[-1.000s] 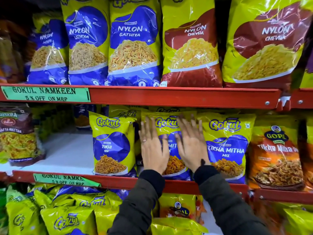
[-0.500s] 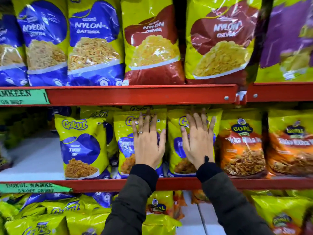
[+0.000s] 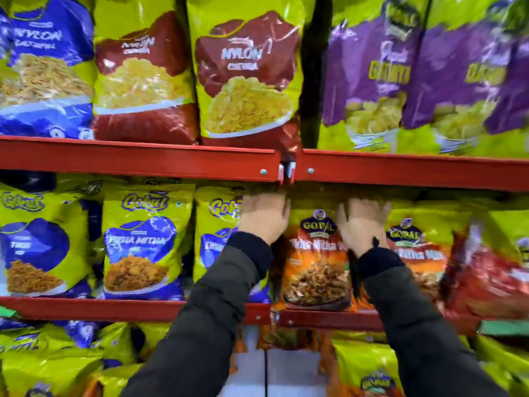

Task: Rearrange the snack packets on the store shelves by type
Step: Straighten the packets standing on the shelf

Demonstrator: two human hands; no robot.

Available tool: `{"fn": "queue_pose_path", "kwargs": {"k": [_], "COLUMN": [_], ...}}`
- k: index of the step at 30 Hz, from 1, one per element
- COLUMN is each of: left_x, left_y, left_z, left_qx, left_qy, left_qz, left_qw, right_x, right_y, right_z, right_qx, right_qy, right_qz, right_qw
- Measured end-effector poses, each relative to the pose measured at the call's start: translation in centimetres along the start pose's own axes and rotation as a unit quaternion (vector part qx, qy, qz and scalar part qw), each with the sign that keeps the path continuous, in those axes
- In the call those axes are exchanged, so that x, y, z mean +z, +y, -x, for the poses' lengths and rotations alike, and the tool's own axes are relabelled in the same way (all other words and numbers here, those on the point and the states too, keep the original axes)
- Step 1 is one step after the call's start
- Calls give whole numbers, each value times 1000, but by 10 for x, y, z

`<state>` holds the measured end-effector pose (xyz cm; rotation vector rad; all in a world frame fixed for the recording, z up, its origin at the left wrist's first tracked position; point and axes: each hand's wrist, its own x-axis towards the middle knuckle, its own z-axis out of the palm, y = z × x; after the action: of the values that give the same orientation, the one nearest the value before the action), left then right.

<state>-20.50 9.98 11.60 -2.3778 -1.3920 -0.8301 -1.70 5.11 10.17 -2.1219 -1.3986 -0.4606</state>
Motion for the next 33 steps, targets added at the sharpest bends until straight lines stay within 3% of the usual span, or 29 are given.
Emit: {"fn": "queue_pose_path", "kwargs": {"k": [2, 5, 10, 15, 19, 24, 27, 33], "left_x": [1, 1, -4, -8, -6, -13, -11, 5], "left_y": [7, 9, 13, 13, 18, 5, -1, 16], "left_z": [-15, -32, -36, -35, -39, -39, -41, -39], "left_qx": [-41, -79, -80, -52, -44, -82, -76, -83], "left_qy": [-84, -131, -123, -95, -147, -177, -171, -119], "left_qz": [-7, -36, -29, -47, -49, 44, 34, -20], "left_qw": [996, 988, 989, 993, 987, 980, 982, 989], "right_x": [-5, -13, -35, -38, -45, -55, -51, -19], "right_y": [24, 43, 62, 78, 75, 91, 90, 69], "right_z": [-21, -45, -58, -68, -68, -73, -81, -83], "right_qx": [-5, -14, -79, -82, -124, -50, -53, -123], "right_qy": [-78, -143, -200, -254, -251, -312, -321, -191], "right_qz": [10, -18, -105, -101, -151, -155, -183, -196], "right_qw": [997, 989, 971, 958, 948, 936, 928, 954]}}
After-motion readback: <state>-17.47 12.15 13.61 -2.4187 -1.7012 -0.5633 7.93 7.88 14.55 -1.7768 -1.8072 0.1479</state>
